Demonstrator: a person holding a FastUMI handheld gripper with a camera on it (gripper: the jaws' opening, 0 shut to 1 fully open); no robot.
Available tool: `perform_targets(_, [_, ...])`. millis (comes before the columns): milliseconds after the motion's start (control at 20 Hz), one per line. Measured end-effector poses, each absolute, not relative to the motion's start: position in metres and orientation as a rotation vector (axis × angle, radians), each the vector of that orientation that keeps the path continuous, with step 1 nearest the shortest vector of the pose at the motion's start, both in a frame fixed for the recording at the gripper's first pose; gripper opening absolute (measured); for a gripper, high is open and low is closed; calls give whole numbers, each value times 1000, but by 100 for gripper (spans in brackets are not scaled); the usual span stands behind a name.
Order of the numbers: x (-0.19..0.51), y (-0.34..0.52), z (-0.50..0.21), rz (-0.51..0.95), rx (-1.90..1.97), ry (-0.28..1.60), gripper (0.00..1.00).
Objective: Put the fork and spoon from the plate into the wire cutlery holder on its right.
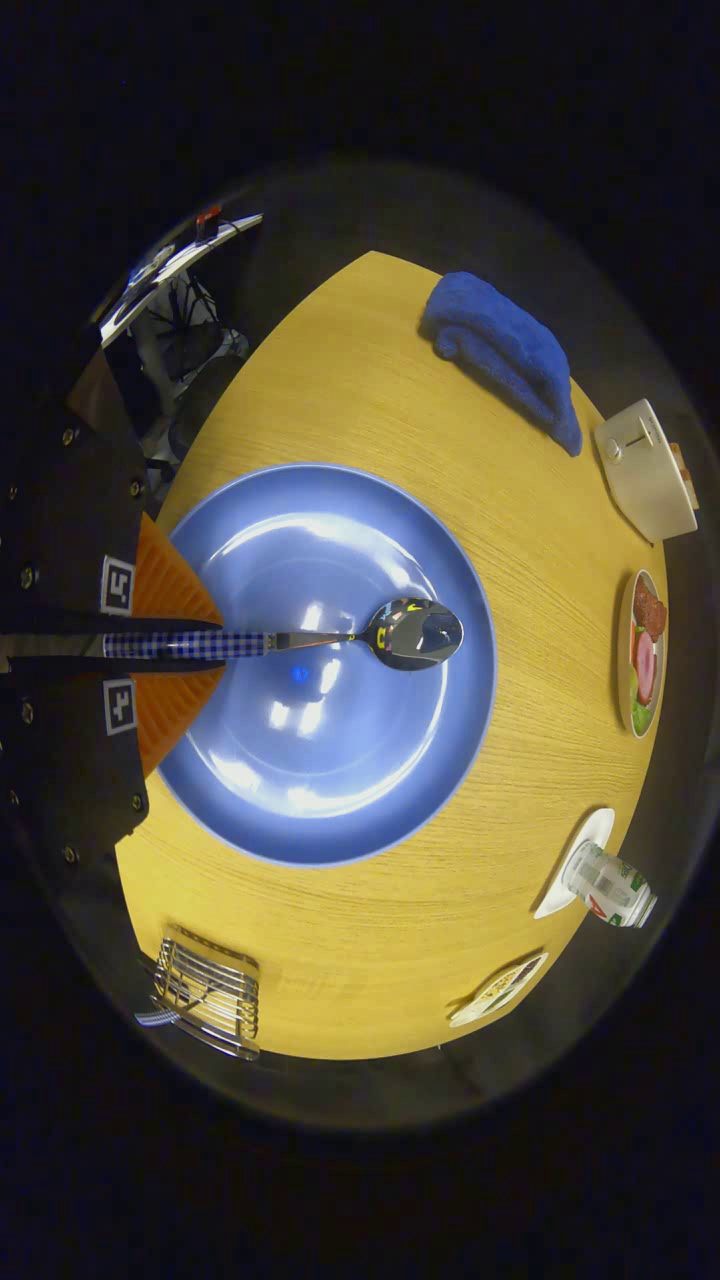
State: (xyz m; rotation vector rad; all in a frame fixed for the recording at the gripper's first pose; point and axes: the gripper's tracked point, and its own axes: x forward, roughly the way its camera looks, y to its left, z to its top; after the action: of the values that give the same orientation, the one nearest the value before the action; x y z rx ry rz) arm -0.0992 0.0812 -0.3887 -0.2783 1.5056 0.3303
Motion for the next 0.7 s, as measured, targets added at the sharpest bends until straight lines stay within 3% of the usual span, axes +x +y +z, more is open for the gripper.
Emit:
perform_targets(400, [-101,32,-341,370,-377,1522,9])
perform_targets(700, [-110,-23,-305,308,-386,1547,9])
